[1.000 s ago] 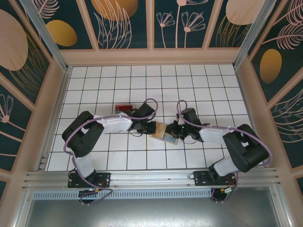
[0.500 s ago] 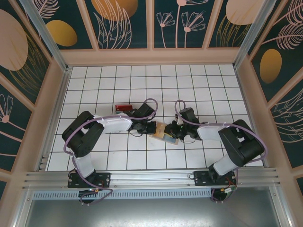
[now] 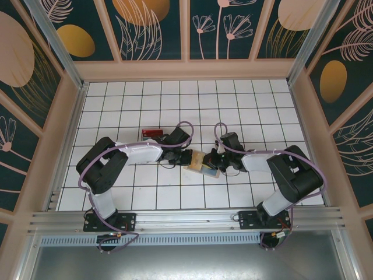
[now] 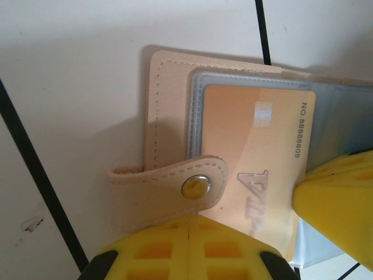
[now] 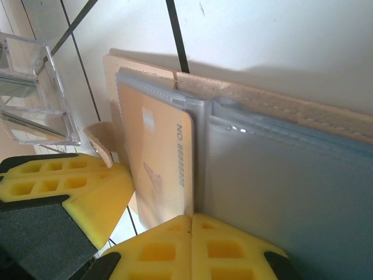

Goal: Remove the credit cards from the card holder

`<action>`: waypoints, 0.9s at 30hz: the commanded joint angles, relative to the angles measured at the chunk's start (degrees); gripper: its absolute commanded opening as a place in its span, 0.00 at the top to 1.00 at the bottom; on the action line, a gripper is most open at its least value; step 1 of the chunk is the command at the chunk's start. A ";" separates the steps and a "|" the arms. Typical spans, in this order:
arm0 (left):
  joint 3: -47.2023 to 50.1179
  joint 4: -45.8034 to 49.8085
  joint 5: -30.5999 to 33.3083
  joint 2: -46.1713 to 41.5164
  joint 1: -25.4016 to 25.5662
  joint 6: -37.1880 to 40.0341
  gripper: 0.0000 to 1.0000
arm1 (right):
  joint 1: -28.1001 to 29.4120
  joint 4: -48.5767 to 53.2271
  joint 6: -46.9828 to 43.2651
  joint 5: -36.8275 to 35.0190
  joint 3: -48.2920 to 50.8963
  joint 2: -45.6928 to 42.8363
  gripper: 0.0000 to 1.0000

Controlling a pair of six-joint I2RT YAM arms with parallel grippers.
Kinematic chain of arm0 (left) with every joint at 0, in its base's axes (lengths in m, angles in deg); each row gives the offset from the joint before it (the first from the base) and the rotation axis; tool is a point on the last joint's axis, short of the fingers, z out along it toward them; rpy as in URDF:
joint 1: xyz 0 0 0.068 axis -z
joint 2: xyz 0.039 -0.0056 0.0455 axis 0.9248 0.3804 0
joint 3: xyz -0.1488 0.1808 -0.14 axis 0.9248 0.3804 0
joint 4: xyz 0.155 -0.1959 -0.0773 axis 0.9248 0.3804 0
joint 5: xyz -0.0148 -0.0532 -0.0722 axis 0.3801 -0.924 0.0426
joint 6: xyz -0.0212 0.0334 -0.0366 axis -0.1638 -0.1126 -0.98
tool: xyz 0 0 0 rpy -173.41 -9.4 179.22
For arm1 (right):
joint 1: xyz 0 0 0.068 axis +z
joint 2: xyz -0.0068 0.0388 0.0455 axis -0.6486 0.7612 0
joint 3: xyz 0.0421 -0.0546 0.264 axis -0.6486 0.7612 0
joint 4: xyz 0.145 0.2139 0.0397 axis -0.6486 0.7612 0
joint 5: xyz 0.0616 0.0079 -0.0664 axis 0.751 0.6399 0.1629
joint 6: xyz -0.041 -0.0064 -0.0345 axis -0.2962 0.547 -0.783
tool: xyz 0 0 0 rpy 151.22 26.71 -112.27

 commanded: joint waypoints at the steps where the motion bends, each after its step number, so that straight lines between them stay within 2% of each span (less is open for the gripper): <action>1: -0.39 4.37 1.90 2.58 0.14 -1.16 1.00 | 0.30 2.03 -1.05 -0.85 0.49 -1.89 1.00; 15: -0.26 5.50 2.86 2.89 0.14 -1.36 1.00 | -3.64 5.20 -2.57 -1.08 5.55 -8.44 1.00; 22: -0.73 5.41 2.29 2.25 0.12 -1.36 1.00 | -5.95 7.17 -4.52 -0.48 8.33 -14.99 1.00; 24: -1.12 5.56 2.27 1.65 0.14 -1.45 0.92 | -6.36 7.99 -5.55 -0.11 8.46 -16.74 1.00; 27: -1.84 5.84 2.50 -0.13 0.06 -1.96 0.87 | -7.01 10.40 -7.54 0.15 8.30 -19.92 1.00</action>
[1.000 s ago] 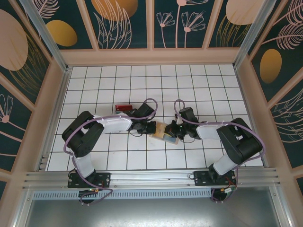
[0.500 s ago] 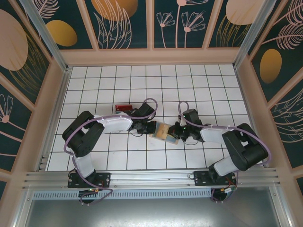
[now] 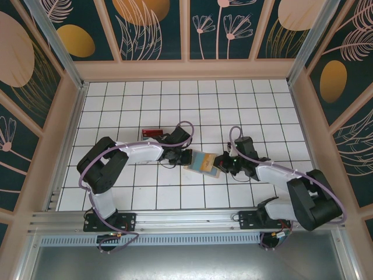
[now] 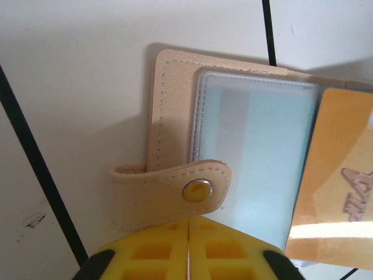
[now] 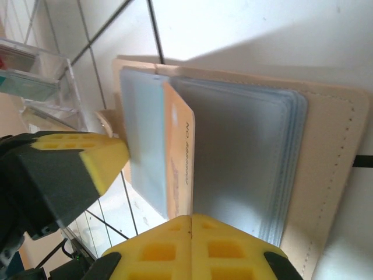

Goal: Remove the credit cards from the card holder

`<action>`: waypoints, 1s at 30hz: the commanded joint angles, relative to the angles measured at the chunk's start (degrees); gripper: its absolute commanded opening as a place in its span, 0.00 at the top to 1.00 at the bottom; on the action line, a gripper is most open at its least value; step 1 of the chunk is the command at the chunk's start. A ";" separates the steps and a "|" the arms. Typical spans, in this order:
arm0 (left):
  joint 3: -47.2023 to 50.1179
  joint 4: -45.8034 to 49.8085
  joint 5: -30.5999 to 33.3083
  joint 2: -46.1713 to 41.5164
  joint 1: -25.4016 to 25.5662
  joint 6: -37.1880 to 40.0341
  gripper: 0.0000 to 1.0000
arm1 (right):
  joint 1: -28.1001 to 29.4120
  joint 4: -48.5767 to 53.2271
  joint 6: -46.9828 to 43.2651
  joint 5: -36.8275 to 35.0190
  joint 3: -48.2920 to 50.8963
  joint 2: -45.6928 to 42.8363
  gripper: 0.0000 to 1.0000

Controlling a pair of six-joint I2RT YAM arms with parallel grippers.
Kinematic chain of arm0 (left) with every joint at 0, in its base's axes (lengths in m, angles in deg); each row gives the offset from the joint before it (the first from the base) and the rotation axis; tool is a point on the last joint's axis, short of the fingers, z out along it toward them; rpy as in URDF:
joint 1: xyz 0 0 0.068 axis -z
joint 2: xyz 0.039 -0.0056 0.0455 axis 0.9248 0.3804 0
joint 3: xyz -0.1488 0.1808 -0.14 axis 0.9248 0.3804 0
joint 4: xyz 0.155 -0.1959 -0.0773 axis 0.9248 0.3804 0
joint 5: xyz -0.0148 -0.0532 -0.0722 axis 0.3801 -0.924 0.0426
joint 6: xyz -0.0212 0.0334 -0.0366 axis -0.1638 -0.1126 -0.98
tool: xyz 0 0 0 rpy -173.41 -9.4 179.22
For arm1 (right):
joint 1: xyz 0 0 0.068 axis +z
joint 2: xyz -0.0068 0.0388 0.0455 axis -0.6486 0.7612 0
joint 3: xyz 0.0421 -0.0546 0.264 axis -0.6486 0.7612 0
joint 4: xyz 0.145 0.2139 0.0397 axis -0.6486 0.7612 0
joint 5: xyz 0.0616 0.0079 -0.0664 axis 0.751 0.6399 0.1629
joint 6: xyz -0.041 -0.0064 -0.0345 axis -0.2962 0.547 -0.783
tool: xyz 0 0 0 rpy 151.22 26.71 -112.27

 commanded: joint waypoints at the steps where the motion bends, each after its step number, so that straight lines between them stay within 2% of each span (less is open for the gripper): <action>1: -1.02 4.26 2.13 -1.06 0.05 -1.00 0.85 | -1.13 4.30 -3.63 0.73 0.47 -3.93 1.00; 6: -2.40 4.58 2.24 -2.75 0.08 -1.67 0.75 | -2.33 9.25 -6.85 1.07 0.21 -10.54 1.00; 9: -3.05 3.50 1.37 -4.68 0.10 -2.88 0.64 | -2.78 10.61 -8.30 1.69 -0.07 -14.73 1.00; 11: -2.92 1.16 0.02 -6.15 -0.03 -4.19 0.52 | -2.93 10.03 -8.66 2.07 -0.15 -17.33 1.00; 13: -2.33 -2.90 -3.16 -9.17 -0.47 -6.22 0.48 | -2.94 8.20 -9.16 2.24 0.13 -19.83 1.00; 18: 1.43 -16.17 -12.45 -12.33 -2.14 -13.27 0.48 | -3.13 1.29 -9.01 5.64 1.78 -23.87 1.00; 22: 4.46 -24.23 -16.28 -14.36 -2.54 -16.70 0.52 | -3.15 -3.84 -7.42 10.28 2.13 -23.49 1.00; 30: 6.51 -28.46 -19.35 -14.98 -2.55 -18.61 0.60 | -3.70 -11.07 -3.71 15.57 1.87 -19.98 1.00</action>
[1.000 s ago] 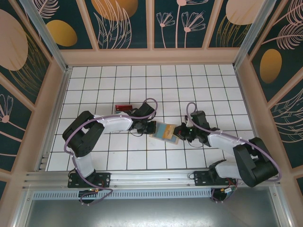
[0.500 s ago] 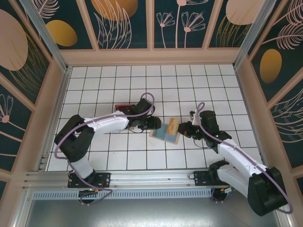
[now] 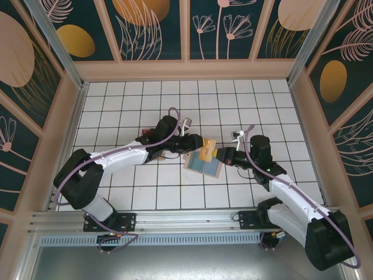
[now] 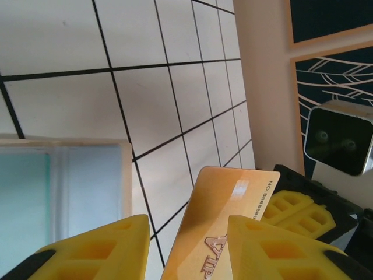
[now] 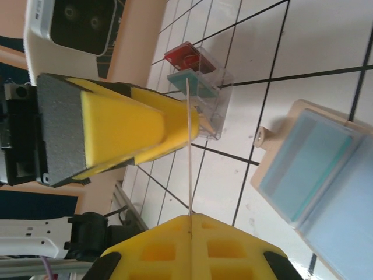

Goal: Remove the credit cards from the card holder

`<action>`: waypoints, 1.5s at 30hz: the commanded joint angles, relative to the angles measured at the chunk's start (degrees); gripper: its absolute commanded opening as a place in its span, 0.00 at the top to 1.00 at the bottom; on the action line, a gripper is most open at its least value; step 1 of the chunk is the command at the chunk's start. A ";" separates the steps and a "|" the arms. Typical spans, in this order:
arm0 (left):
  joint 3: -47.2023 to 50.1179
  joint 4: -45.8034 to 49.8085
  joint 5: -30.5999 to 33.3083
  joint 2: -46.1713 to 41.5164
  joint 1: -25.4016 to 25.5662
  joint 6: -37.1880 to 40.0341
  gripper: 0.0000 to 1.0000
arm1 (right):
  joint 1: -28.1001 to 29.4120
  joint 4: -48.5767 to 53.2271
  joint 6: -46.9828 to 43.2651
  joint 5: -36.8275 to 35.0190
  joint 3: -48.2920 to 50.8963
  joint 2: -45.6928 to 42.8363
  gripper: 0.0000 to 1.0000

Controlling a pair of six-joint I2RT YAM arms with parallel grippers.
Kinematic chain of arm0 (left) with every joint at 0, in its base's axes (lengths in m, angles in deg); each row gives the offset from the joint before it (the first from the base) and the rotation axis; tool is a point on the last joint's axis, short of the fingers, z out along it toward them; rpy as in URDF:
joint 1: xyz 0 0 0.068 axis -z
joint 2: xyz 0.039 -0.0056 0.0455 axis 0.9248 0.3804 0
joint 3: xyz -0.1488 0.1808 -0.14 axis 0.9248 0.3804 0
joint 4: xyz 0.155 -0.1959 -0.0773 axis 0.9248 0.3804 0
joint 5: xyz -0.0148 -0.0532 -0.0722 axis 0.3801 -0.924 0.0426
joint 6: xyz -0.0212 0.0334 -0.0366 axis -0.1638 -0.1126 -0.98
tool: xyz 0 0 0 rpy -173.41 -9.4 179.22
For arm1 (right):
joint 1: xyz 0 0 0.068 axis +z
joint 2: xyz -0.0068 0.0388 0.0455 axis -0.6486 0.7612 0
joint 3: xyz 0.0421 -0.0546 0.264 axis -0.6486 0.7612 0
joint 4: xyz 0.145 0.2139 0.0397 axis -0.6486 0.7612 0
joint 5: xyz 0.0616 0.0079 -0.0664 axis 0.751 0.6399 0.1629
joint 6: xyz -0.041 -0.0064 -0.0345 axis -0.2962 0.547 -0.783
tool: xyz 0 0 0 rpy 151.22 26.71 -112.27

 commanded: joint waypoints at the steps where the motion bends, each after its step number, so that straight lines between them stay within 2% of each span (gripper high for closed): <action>1: 0.80 -4.66 -2.86 -1.35 -0.07 -1.76 0.61 | -0.50 -6.21 1.85 3.80 0.51 0.65 1.00; 6: 1.40 -6.51 -4.28 -1.79 -0.07 -2.39 0.65 | -1.01 -6.94 2.13 4.74 0.51 1.65 1.00; 9: 1.40 -6.50 -4.88 -1.92 -0.16 -2.30 0.71 | -1.42 -7.03 2.13 4.86 0.59 1.76 1.00; 17: 1.19 -7.10 -5.59 -3.76 -0.16 -2.05 0.99 | -1.92 -7.26 1.60 5.12 1.11 2.48 1.00; 18: 1.01 -7.03 -5.61 -4.05 -0.16 -1.84 1.00 | -1.86 -7.01 1.40 4.97 0.95 2.77 0.95; 19: 0.81 -6.68 -5.52 -4.25 -0.16 -1.50 1.00 | -1.93 -6.70 1.17 4.90 0.87 2.93 0.83; 20: 0.54 -5.87 -5.14 -4.42 -0.25 -0.88 1.00 | -1.94 -6.19 1.01 4.66 0.78 3.20 0.63; 21: 0.11 -4.68 -4.88 -4.51 -0.16 0.11 1.00 | -1.93 -5.70 0.80 4.42 0.69 3.33 0.54; 22: -0.16 -3.44 -4.58 -4.52 -0.23 0.97 1.00 | -1.94 -5.42 0.66 4.29 0.69 3.43 0.50; 24: -0.95 -0.59 -3.80 -4.52 -0.16 3.14 1.00 | -1.88 -3.92 0.05 3.10 0.26 3.26 0.35; 27: -3.38 7.67 -0.66 -4.34 -0.18 9.37 1.00 | -1.94 -0.66 -1.48 0.60 -0.66 2.64 0.21; 33: -7.26 22.94 13.27 -5.42 -0.25 24.01 1.00 | -1.63 3.56 -3.38 -3.49 -2.49 2.02 0.12; 39: -1.08 20.74 23.22 -14.21 -0.24 39.27 1.00 | -0.32 6.03 -4.14 -7.49 -4.17 1.51 0.01; 45: 3.21 22.46 27.98 -21.77 -0.24 54.20 1.00 | 1.69 7.40 -5.54 -10.64 -6.56 2.33 0.01</action>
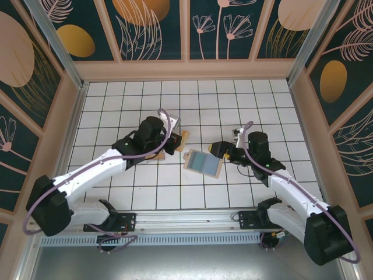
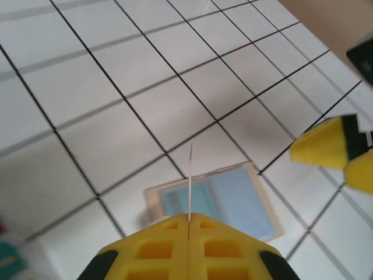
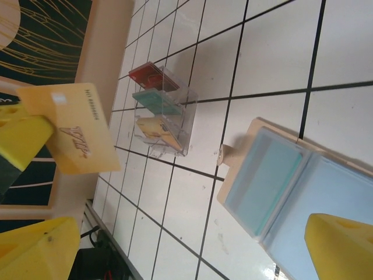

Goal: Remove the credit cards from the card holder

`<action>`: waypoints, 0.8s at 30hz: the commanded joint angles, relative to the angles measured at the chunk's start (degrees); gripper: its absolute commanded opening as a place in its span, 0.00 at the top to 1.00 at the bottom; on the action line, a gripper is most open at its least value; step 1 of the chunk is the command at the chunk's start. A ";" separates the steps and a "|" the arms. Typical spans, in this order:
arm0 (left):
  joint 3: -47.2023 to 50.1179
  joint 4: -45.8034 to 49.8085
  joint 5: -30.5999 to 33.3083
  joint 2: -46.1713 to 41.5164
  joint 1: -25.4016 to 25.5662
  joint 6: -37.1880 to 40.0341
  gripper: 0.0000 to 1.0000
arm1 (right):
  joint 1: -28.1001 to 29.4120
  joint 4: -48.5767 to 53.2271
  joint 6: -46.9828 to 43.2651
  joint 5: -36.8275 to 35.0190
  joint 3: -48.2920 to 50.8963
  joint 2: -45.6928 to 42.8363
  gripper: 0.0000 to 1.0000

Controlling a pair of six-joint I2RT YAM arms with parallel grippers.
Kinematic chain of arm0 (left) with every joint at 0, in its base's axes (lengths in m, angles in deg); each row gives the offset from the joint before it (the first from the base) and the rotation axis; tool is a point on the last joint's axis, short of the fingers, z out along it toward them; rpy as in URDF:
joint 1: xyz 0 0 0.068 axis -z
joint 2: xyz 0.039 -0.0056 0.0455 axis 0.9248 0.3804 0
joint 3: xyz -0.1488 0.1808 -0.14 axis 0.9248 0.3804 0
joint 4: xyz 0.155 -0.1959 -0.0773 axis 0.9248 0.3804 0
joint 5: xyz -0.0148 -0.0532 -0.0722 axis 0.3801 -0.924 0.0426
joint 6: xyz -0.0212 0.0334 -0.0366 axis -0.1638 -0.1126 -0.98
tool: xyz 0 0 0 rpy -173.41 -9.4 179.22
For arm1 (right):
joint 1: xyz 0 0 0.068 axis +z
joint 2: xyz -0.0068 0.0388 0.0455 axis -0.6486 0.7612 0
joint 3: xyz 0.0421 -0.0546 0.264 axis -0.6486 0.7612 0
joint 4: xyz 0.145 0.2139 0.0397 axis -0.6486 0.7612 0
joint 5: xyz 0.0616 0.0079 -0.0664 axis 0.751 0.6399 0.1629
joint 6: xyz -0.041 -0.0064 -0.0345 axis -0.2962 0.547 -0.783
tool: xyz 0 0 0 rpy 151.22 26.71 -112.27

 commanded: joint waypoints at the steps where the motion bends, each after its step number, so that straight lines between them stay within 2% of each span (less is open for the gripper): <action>1: 2.08 3.22 5.43 -2.95 0.13 12.78 1.00 | 1.43 1.34 -2.06 -2.87 -2.94 -0.08 0.01; 7: 3.20 10.03 7.26 -5.10 0.11 24.82 1.00 | 3.63 0.76 -2.46 -4.39 -4.01 1.64 0.01; 12: 5.20 14.73 11.86 -7.04 0.11 38.71 1.00 | 4.29 0.45 -2.37 -4.92 -3.87 1.73 0.01; 17: 9.17 14.27 18.41 -8.52 0.11 49.20 1.00 | 4.46 0.09 -1.77 -5.56 -3.18 1.12 0.01; 24: 14.81 7.91 22.89 -8.51 -0.19 57.33 1.00 | 4.67 0.32 -1.31 -5.99 -2.61 0.30 0.01</action>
